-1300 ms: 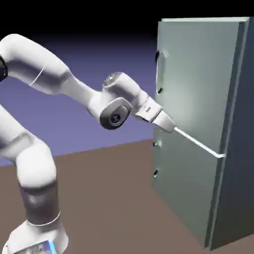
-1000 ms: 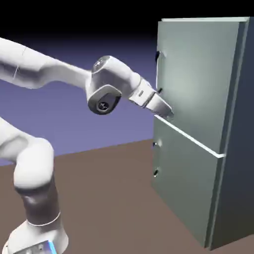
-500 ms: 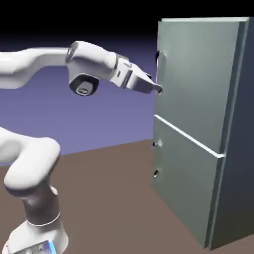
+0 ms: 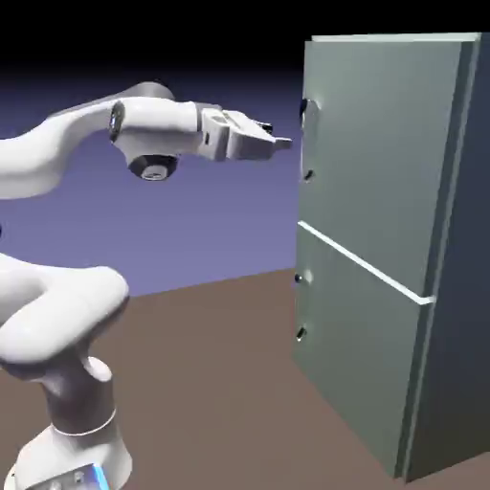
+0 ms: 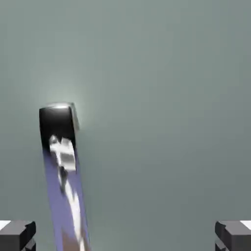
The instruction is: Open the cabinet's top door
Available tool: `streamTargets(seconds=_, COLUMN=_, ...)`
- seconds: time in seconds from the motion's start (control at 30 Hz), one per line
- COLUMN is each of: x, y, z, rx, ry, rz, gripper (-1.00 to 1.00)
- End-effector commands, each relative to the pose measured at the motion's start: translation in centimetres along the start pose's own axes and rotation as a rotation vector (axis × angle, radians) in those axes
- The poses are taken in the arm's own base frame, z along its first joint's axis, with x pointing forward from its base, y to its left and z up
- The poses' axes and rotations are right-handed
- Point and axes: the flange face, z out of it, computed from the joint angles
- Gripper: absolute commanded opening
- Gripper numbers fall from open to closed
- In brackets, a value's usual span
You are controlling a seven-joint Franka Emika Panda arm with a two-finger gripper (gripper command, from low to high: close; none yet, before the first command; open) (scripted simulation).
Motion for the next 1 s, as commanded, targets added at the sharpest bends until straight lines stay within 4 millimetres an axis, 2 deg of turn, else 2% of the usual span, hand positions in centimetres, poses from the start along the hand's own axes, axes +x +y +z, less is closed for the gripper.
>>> streamTargets(seconds=0.0, x=-0.5, y=0.0, z=0.3, rx=0.012, ry=0.008, rz=-0.01, gripper=0.0)
streamTargets(seconds=0.2, x=-3.6, y=0.4, z=2.5, rx=0.078, ry=0.05, rz=-0.078, gripper=0.0)
streamTargets(seconds=0.27, x=-3.6, y=0.4, z=2.6, rx=0.079, ry=0.051, rz=-0.08, gripper=0.0)
streamTargets(seconds=0.43, x=-3.4, y=0.0, z=7.6, rx=0.079, ry=0.051, rz=-0.08, gripper=0.0)
streamTargets(seconds=0.47, x=-3.4, y=0.0, z=7.6, rx=0.079, ry=0.051, rz=-0.08, gripper=-1.0)
streamTargets(seconds=0.5, x=-3.4, y=0.0, z=7.6, rx=0.079, ry=0.051, rz=-0.08, gripper=-1.0)
streamTargets(seconds=0.77, x=-0.2, y=3.7, z=-0.3, rx=0.249, ry=-0.133, rz=-0.091, gripper=-1.0)
streamTargets(seconds=0.97, x=2.3, y=6.3, z=-4.2, rx=0.347, ry=-0.24, rz=-0.097, gripper=-1.0)
